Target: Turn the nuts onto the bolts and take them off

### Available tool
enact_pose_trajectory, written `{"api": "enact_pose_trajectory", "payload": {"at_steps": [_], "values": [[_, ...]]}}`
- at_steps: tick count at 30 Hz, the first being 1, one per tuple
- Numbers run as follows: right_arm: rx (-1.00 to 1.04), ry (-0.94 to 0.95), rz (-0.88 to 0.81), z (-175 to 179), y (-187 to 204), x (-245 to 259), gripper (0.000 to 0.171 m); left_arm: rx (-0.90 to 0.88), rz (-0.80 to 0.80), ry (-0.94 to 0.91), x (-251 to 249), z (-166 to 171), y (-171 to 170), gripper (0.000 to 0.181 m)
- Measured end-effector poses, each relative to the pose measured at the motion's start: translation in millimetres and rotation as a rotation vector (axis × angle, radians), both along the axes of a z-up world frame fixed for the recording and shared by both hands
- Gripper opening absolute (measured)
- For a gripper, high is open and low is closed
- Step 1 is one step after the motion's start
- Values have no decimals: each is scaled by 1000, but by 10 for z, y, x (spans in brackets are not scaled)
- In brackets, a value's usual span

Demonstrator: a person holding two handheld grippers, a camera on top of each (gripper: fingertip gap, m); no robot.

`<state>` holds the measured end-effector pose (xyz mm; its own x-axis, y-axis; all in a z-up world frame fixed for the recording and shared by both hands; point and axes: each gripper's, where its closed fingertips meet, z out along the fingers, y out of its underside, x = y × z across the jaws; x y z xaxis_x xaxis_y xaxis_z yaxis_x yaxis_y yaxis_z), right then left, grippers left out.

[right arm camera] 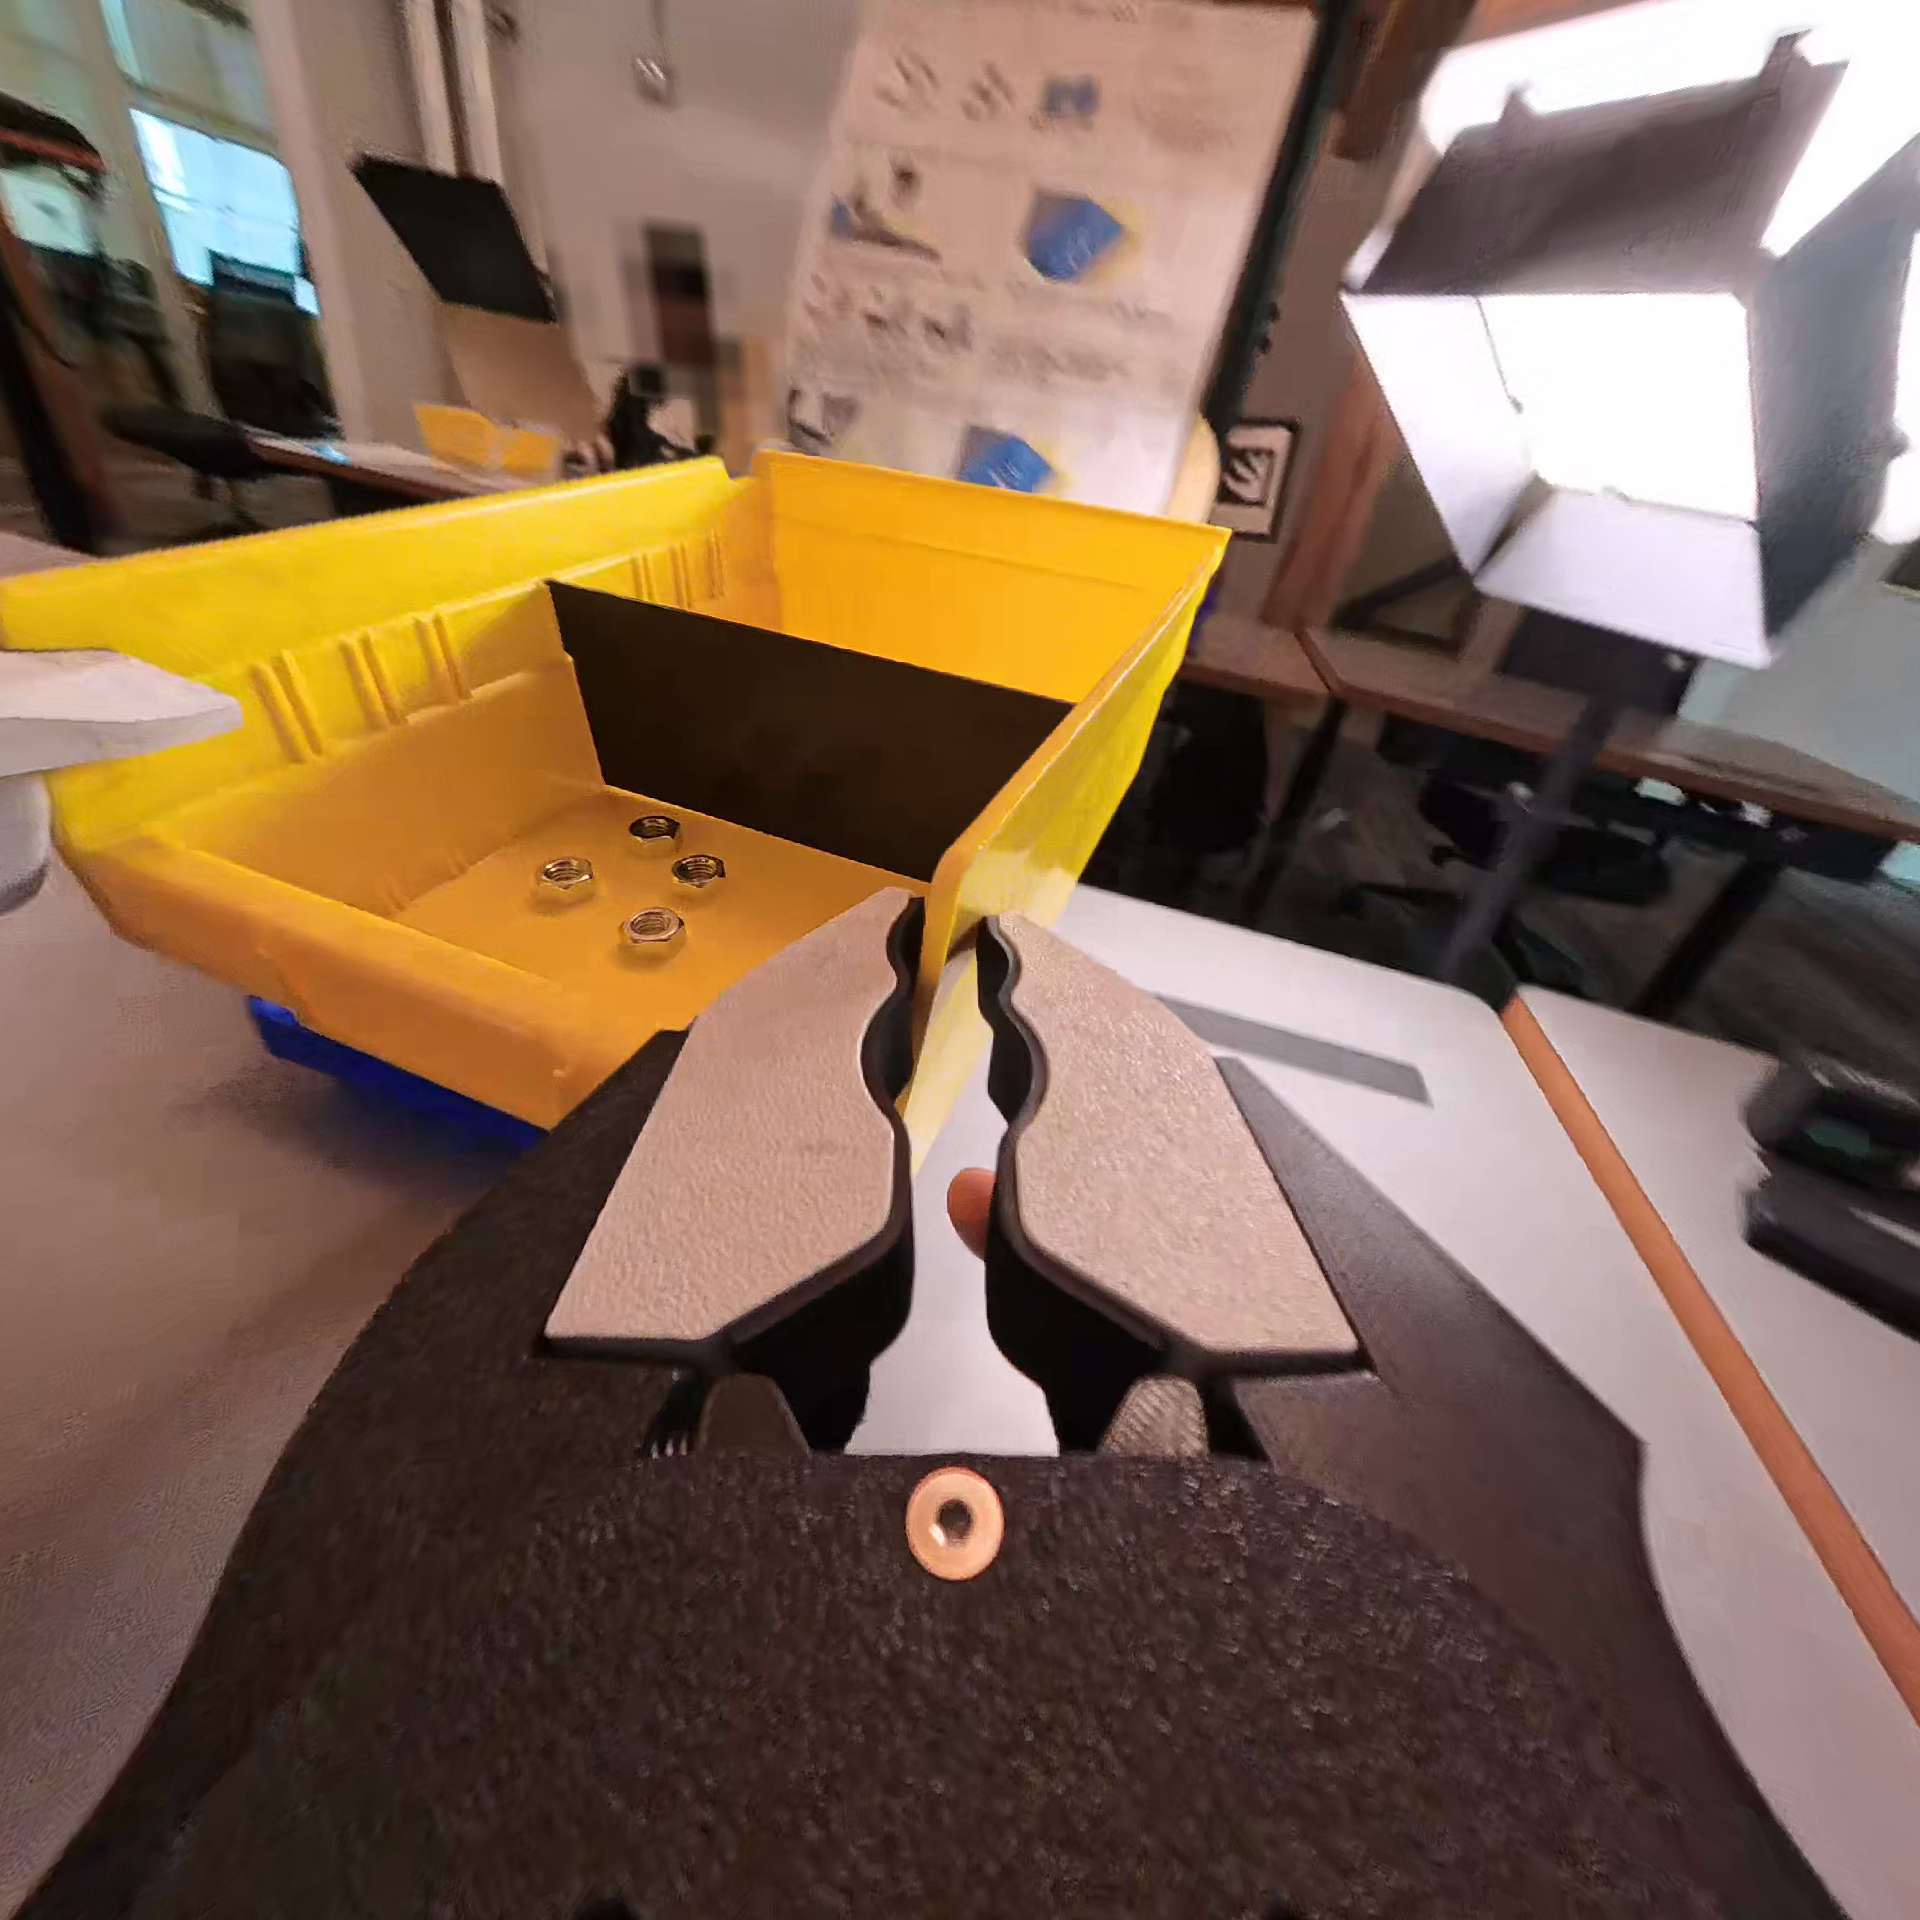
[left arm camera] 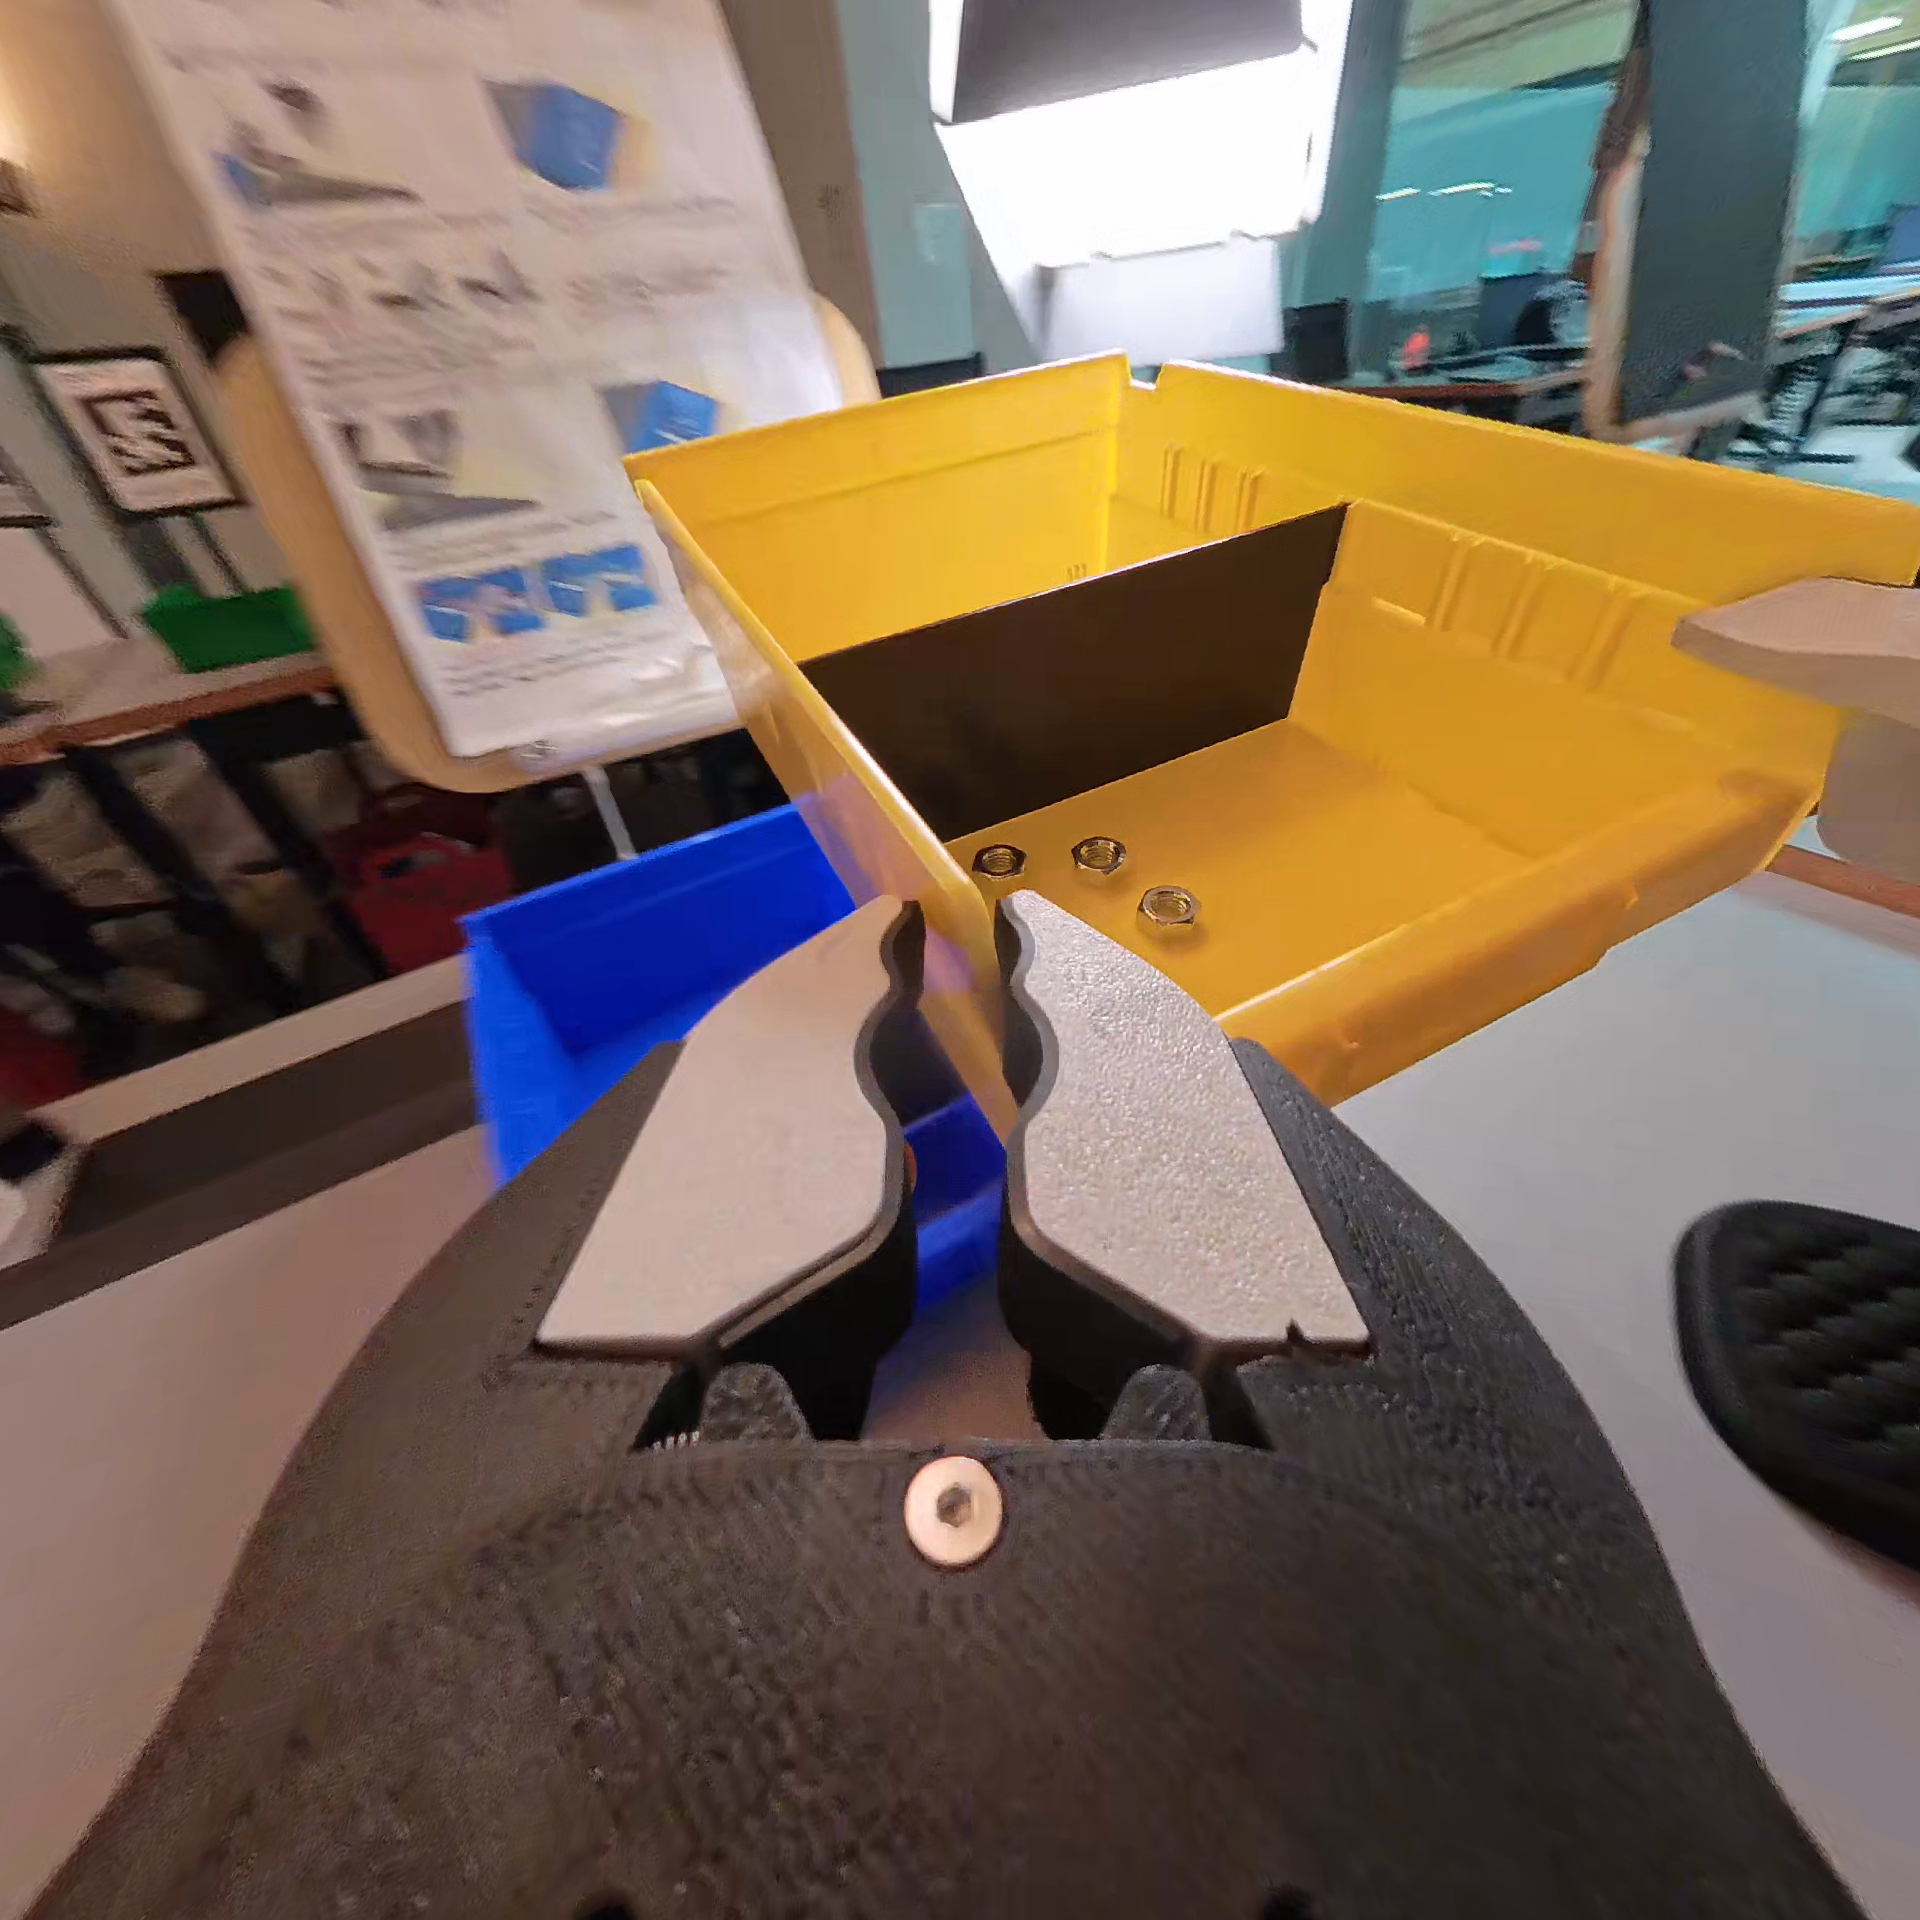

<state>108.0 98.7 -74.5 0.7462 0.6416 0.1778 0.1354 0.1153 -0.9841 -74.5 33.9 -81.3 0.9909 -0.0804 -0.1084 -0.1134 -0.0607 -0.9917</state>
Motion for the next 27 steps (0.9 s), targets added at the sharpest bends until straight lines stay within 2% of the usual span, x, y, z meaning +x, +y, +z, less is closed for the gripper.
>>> {"api": "enact_pose_trajectory", "payload": {"at_steps": [4,7,11,14,18,24,27], "values": [[32,33,175,300,-238,-860,10,27,173,18,-763,294,-507,13],[12,35,311,319,-482,-1543,10,30,297,-3,-1308,362,-955,12],[-52,10,451,86,-804,-2342,11,-26,462,15,-1918,259,-1467,11],[-126,-2,527,-209,-997,-2801,11,-75,527,-5,-2274,62,-1711,11],[-191,-36,575,-636,-1151,-3196,12,-120,548,-72,-2635,-381,-1848,10],[-235,-124,574,-1274,-1127,-3458,14,-193,526,-172,-2960,-1202,-1740,9],[-195,-130,560,-1393,-1070,-3523,14,-177,539,-135,-3018,-1363,-1698,10]]}}
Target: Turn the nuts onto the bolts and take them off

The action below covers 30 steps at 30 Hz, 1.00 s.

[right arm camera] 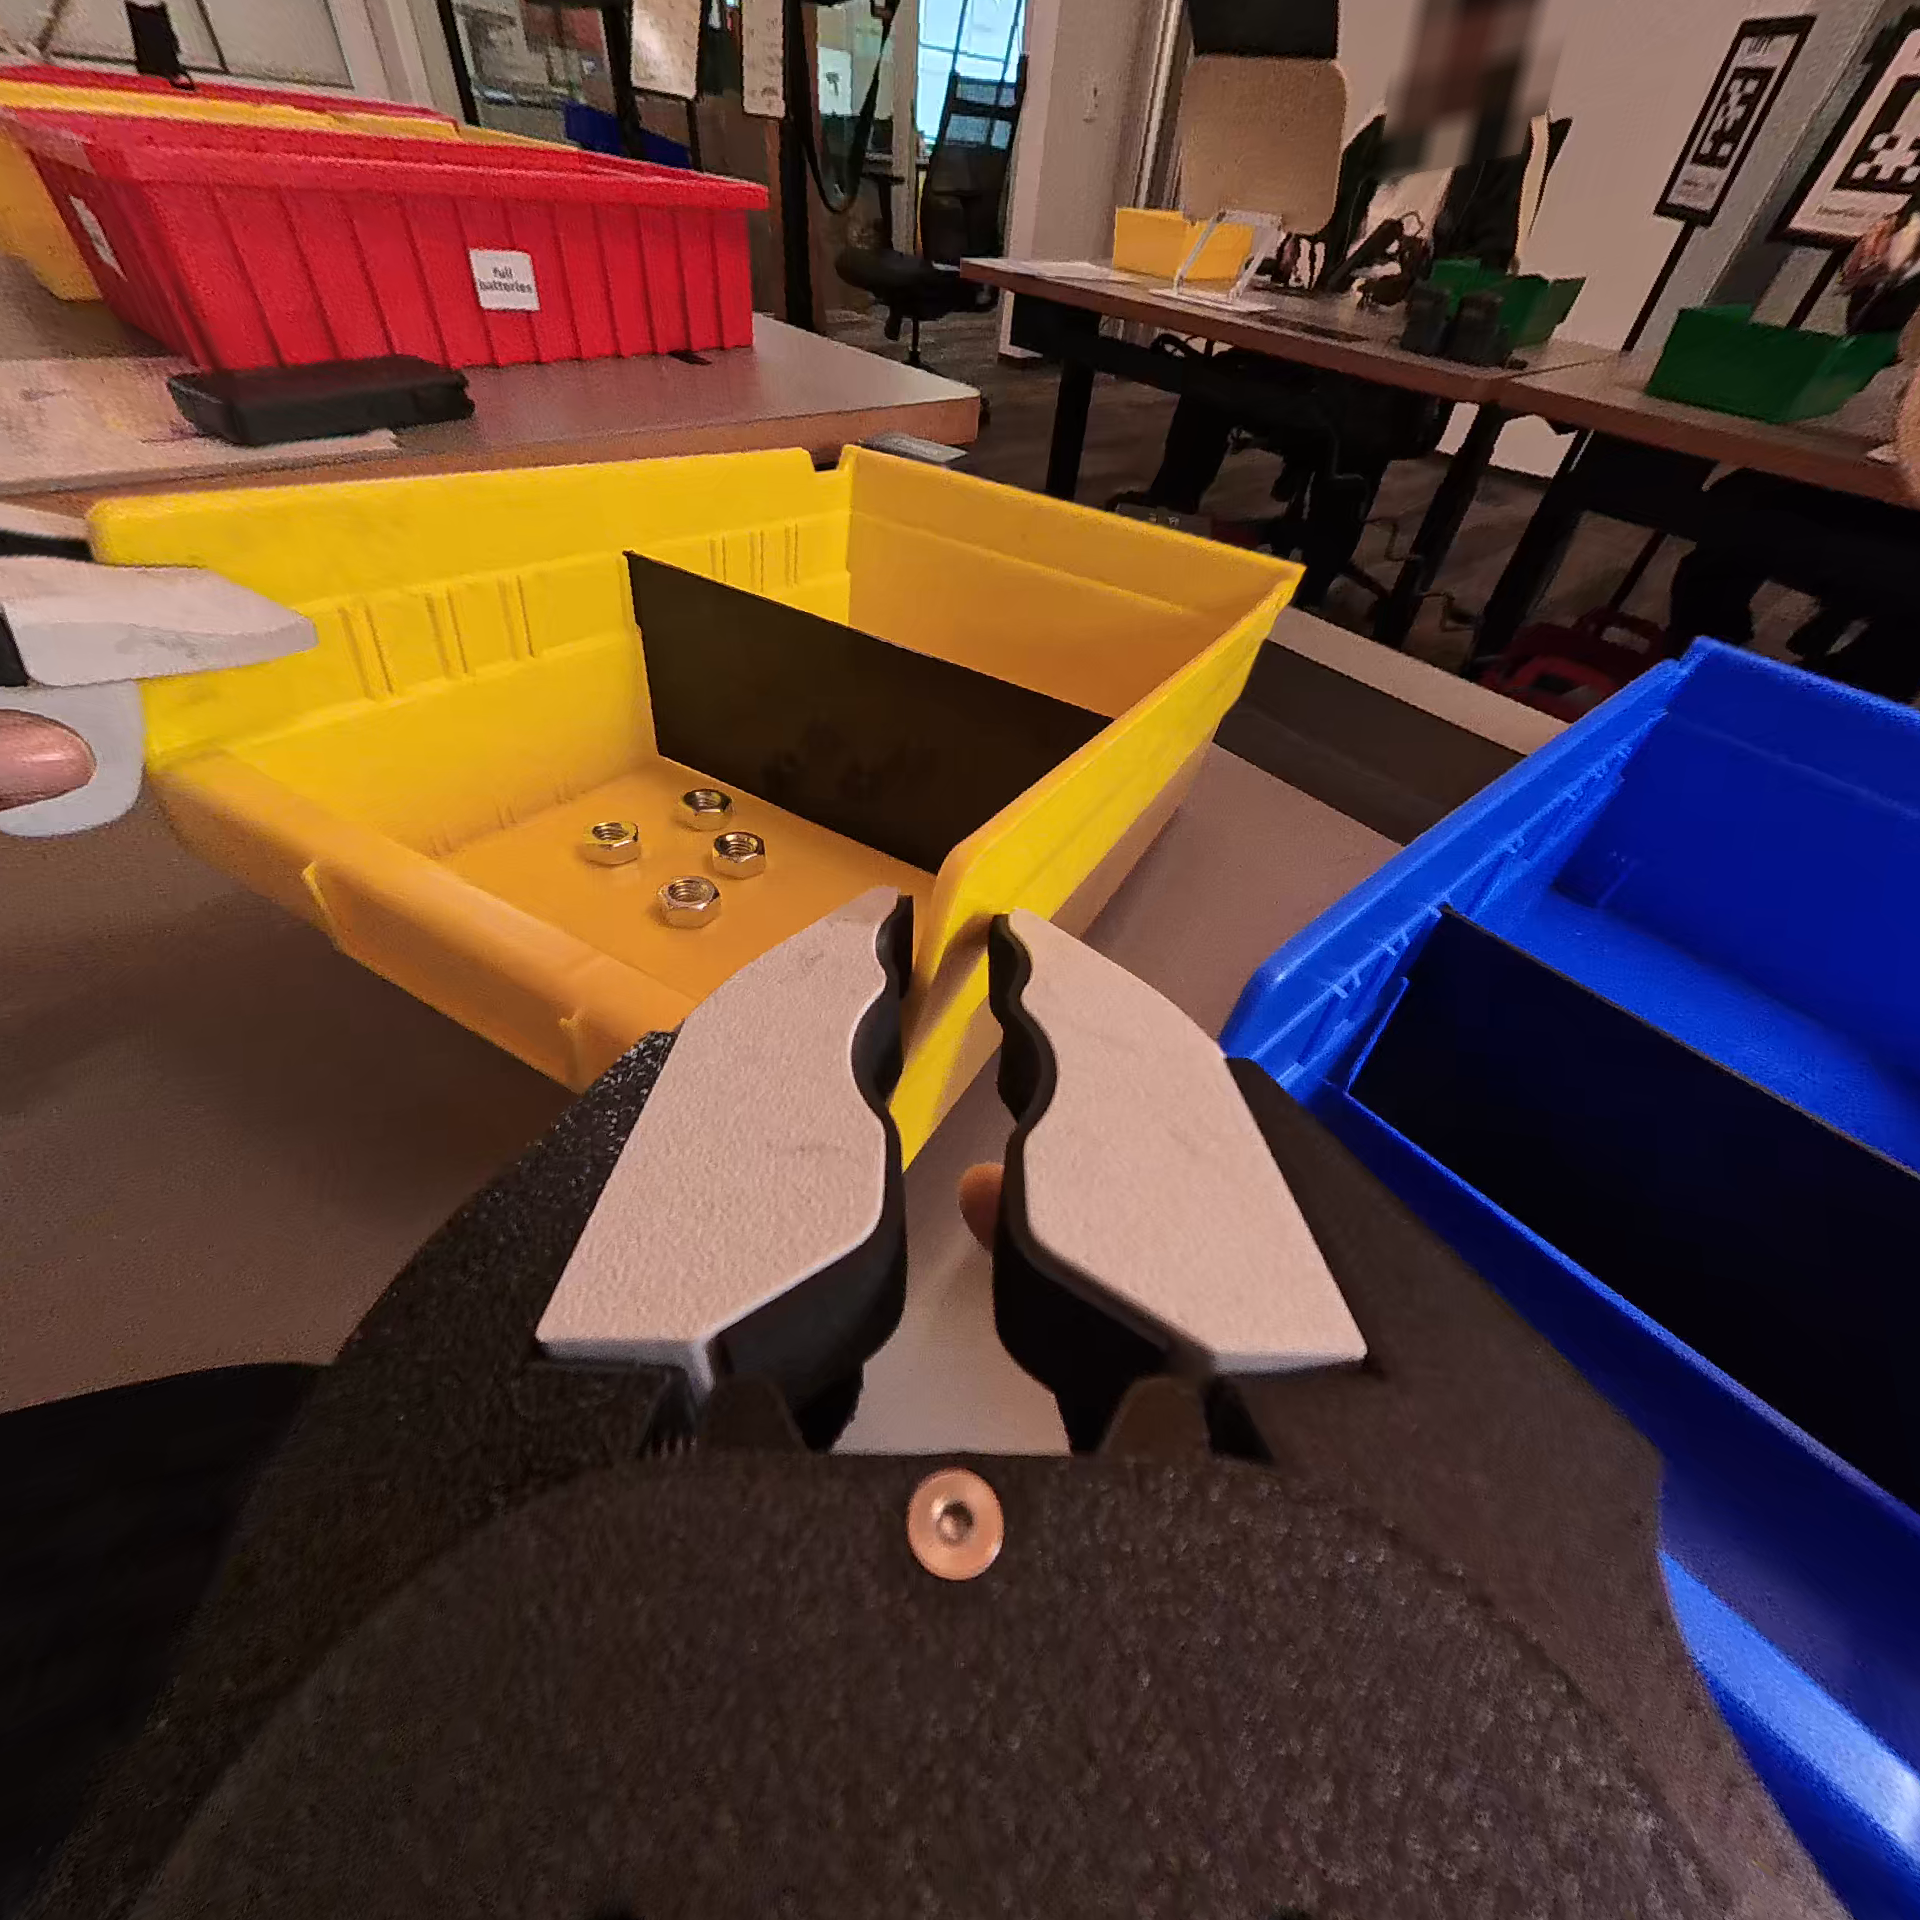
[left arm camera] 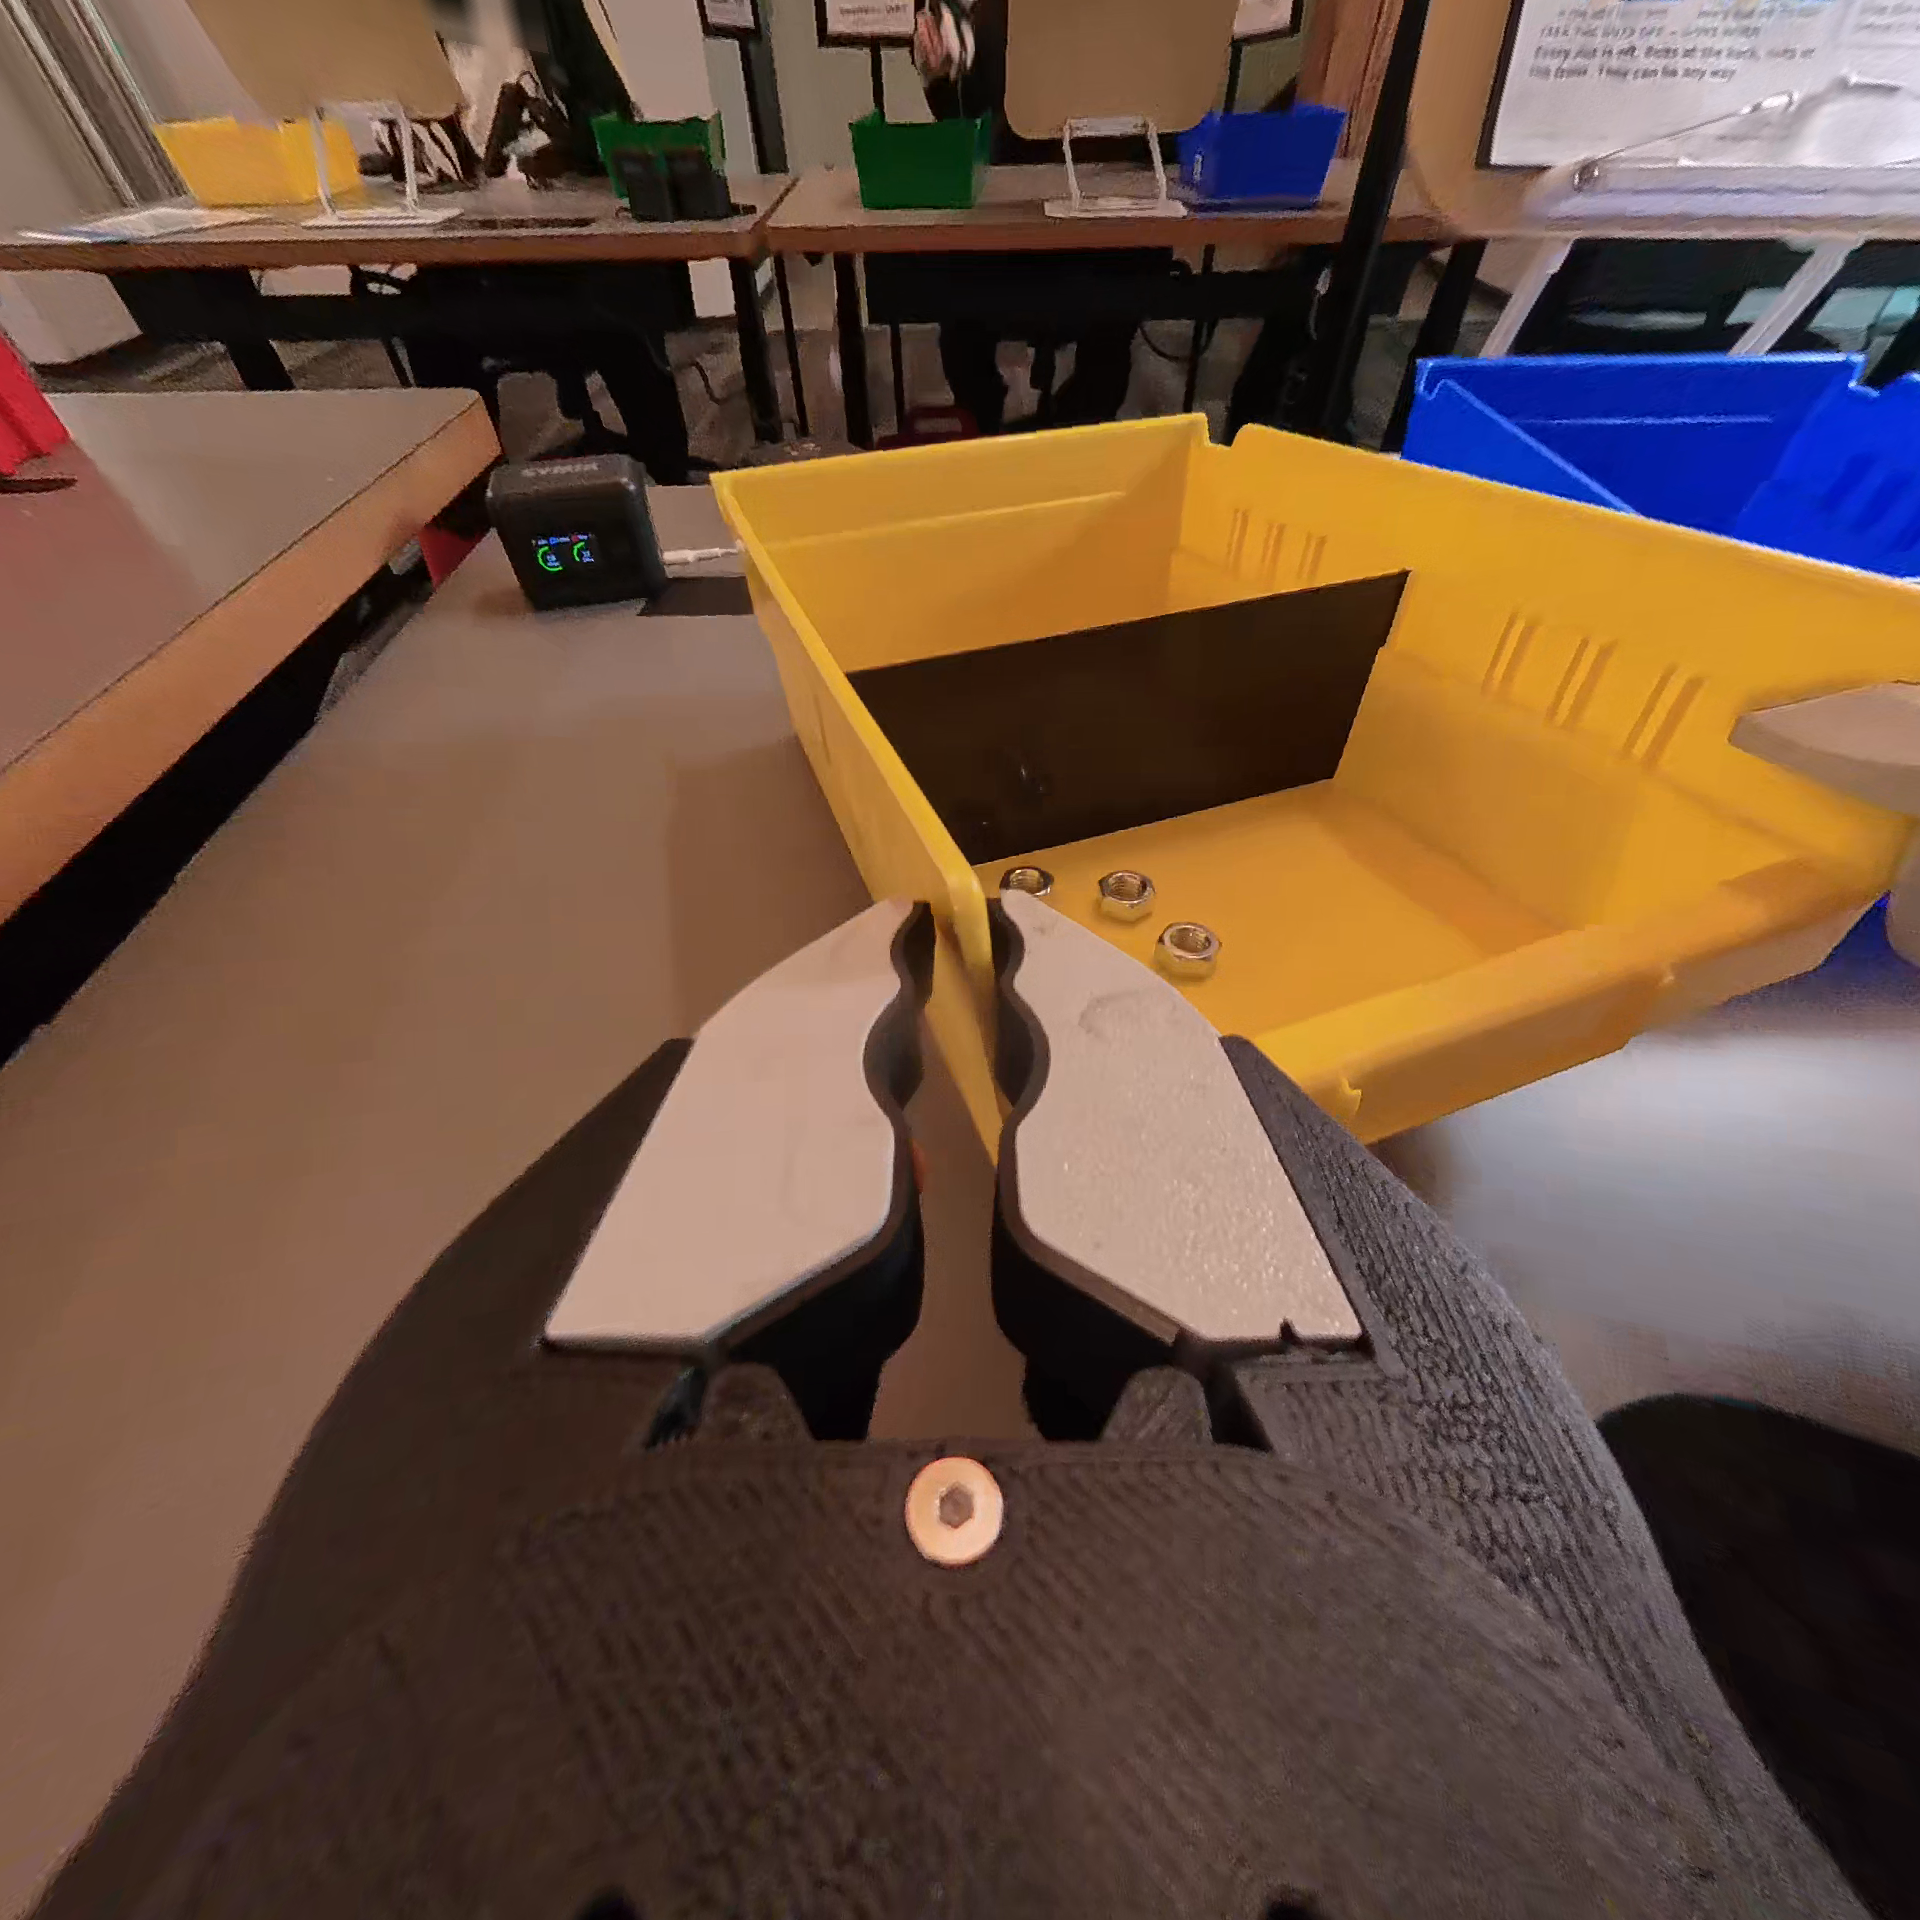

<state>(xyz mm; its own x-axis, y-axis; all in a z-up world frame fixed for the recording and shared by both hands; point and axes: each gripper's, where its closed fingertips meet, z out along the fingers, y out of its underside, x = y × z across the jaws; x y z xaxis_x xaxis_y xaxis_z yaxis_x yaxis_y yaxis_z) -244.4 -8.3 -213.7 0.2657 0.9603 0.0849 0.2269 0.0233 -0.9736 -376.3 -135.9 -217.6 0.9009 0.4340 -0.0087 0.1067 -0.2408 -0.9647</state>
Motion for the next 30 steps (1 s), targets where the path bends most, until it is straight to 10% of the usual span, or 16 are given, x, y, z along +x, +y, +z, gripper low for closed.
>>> {"api": "enact_pose_trajectory", "payload": {"at_steps": [9,14,24,30], "values": [[28,-167,229,-37,145,309,35,-30,-54,42,-8,31,-32,33],[182,-604,274,-348,623,794,57,-175,-255,215,450,363,142,37],[249,-973,314,-964,937,1081,31,-836,-640,348,1041,-699,705,58],[272,-962,278,-939,914,1469,30,-960,-729,405,996,-963,783,34]]}}
